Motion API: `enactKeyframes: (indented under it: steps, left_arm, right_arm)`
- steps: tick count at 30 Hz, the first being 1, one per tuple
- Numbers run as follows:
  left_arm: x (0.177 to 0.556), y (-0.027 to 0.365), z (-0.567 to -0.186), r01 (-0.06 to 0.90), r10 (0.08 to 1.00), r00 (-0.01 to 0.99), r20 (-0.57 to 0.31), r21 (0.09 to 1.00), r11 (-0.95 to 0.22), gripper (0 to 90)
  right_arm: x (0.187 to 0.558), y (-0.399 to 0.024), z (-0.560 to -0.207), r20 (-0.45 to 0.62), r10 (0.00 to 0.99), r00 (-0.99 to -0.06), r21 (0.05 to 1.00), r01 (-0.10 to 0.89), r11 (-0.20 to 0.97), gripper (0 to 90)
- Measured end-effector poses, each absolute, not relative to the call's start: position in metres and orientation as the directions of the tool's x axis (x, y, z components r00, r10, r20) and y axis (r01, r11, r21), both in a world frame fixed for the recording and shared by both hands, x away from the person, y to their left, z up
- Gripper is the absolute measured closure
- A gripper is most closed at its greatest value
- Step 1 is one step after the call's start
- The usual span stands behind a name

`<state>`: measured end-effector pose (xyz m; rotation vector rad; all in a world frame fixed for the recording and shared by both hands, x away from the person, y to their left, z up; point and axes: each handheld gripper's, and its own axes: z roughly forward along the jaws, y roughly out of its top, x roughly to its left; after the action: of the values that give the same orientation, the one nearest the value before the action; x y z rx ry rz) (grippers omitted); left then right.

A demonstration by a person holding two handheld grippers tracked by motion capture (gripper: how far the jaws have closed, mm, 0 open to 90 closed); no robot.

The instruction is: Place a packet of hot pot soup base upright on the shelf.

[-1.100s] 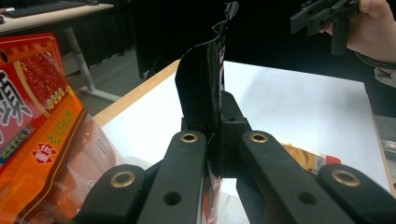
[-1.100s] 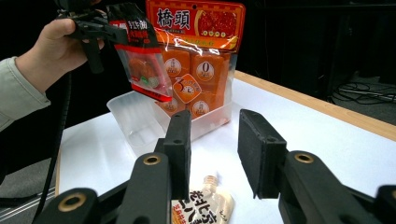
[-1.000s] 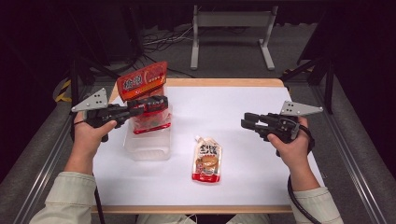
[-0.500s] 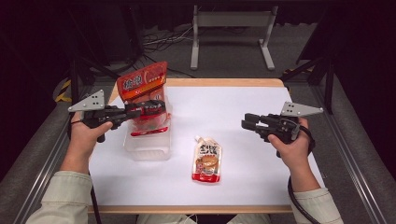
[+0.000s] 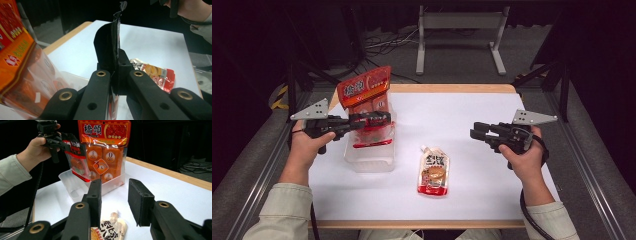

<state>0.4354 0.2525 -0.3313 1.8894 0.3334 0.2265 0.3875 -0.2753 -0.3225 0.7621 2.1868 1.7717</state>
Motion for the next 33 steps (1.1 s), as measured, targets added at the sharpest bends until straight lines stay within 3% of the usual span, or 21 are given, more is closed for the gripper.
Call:
enactKeyframes:
  steps: [33]
  left_arm:
    - [0.451,0.254,-0.365,0.248,0.358,0.927,-0.117,0.905,-0.346,88.2]
  right_arm:
    - [0.389,-0.273,-0.326,0.158,0.510,-0.846,0.955,0.261,0.137,62.7]
